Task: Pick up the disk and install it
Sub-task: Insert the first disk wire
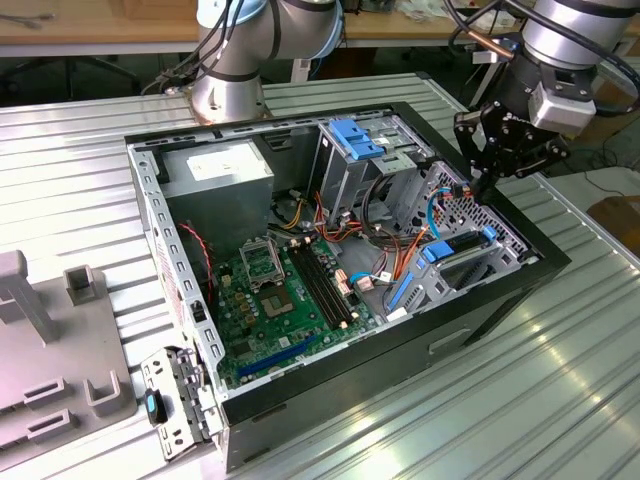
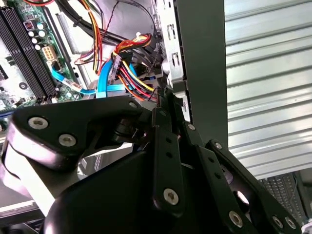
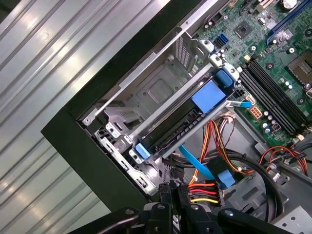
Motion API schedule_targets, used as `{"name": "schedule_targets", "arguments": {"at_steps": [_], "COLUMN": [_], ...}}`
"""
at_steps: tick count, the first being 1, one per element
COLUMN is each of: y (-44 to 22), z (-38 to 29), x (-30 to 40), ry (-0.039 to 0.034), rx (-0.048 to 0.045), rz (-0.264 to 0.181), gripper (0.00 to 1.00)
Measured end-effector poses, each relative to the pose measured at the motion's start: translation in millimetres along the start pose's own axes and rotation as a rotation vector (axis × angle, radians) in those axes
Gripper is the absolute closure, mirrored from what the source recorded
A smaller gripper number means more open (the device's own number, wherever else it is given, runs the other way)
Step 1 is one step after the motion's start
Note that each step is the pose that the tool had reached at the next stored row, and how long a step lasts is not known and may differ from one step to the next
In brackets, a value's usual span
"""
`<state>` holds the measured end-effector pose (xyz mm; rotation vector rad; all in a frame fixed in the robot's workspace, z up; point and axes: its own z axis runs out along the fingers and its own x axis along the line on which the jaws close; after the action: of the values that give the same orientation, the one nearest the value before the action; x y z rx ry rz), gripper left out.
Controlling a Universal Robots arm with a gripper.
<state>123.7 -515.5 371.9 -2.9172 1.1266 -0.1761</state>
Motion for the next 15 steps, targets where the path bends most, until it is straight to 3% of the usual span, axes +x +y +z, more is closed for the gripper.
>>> {"name": "schedule_targets", "arguments": {"at_steps": [11, 13, 15], "y": [-0.1, -2.3, -10.1], "z": [0.0, 0.7, 2.1], "x": [0.0, 2.2, 9.0], "ry": [0.0007, 0.0017, 0.0018], "rx": [-0.0016, -0.0036, -0.0038], "rz": [0.016, 0.035, 0.037], "gripper": [0.84, 0.84, 0.84]}}
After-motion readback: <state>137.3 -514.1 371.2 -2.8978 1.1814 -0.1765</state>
